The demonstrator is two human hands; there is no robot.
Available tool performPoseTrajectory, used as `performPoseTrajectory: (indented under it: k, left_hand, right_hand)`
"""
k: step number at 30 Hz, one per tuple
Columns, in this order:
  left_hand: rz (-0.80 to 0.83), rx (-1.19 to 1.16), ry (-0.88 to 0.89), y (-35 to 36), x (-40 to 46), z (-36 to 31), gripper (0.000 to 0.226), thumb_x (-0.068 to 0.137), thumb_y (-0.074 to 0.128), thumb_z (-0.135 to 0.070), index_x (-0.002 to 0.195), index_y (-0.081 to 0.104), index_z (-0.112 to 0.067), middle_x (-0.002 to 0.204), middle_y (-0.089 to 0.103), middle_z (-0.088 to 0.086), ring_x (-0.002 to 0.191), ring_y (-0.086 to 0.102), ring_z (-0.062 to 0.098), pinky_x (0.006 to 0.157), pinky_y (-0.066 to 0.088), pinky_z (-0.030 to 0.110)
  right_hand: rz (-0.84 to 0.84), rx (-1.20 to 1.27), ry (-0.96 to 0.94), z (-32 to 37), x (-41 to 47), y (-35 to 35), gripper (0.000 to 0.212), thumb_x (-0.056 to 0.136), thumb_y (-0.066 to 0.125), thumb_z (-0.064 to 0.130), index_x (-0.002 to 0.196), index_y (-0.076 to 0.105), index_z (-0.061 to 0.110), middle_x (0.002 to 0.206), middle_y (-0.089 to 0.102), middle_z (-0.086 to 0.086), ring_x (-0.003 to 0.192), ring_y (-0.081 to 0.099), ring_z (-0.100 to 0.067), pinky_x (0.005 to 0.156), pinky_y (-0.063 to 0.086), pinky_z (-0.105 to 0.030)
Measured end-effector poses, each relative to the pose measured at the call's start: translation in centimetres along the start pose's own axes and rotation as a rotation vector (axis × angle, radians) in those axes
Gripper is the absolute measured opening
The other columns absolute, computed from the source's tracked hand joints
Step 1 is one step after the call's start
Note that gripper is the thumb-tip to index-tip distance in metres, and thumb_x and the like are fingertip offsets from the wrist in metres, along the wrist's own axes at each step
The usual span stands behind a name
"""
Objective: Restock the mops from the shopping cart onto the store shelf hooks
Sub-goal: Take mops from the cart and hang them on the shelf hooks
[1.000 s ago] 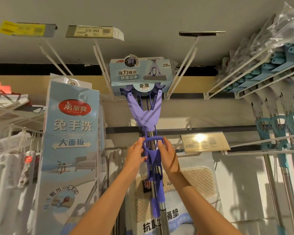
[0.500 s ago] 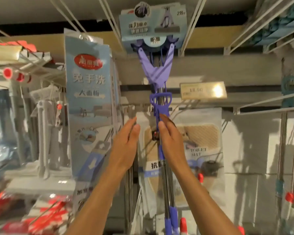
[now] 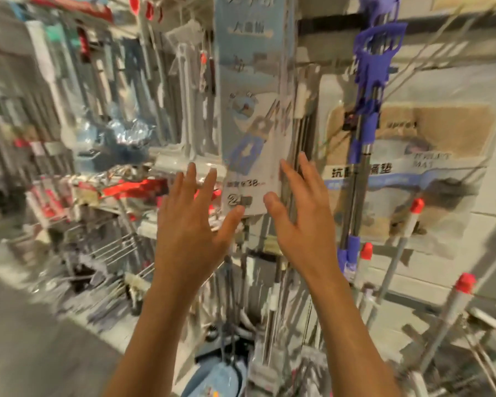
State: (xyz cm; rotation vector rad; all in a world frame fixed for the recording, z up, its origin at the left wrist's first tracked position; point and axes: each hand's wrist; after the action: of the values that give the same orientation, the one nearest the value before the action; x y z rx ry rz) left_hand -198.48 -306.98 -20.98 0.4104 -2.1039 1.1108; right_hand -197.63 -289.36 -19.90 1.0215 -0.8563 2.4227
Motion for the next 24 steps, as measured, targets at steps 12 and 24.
performPoseTrajectory:
  k: [12, 24]
  left_hand:
    - [-0.058, 0.177, -0.383, -15.6, -18.7, 7.1, 0.078, 0.091, 0.029, -0.075, 0.155, 0.033, -0.031, 0.167, 0.020, 0.004, 0.154, 0.015, 0.024, 0.119, 0.020, 0.047]
    - [-0.168, 0.390, -0.812, -34.2, -40.2, 11.4, 0.086, 0.085, 0.025, -0.073, 0.152, 0.042, -0.021, 0.164, 0.026, 0.008, 0.152, 0.023, 0.030, 0.120, 0.023, 0.047]
  right_hand:
    - [0.244, 0.196, 0.005, 12.6, -15.0, 8.2, 0.086, 0.086, 0.023, 0.084, 0.152, 0.037, 0.031, 0.165, 0.017, 0.011, 0.153, 0.011, -0.008, 0.119, 0.016, -0.032]
    - [0.620, 0.422, -0.119, 30.6, -33.2, 15.4, 0.083, 0.088, 0.024, 0.083, 0.151, 0.040, 0.032, 0.164, 0.021, 0.012, 0.152, 0.016, -0.009, 0.121, 0.025, -0.046]
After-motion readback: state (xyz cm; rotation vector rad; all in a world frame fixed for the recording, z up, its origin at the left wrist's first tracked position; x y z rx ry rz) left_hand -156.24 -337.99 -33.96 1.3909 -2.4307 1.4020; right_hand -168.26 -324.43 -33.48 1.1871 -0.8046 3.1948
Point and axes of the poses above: each hand's wrist, its own x-axis towards the middle knuckle, its own y-axis out of the palm, z = x × y
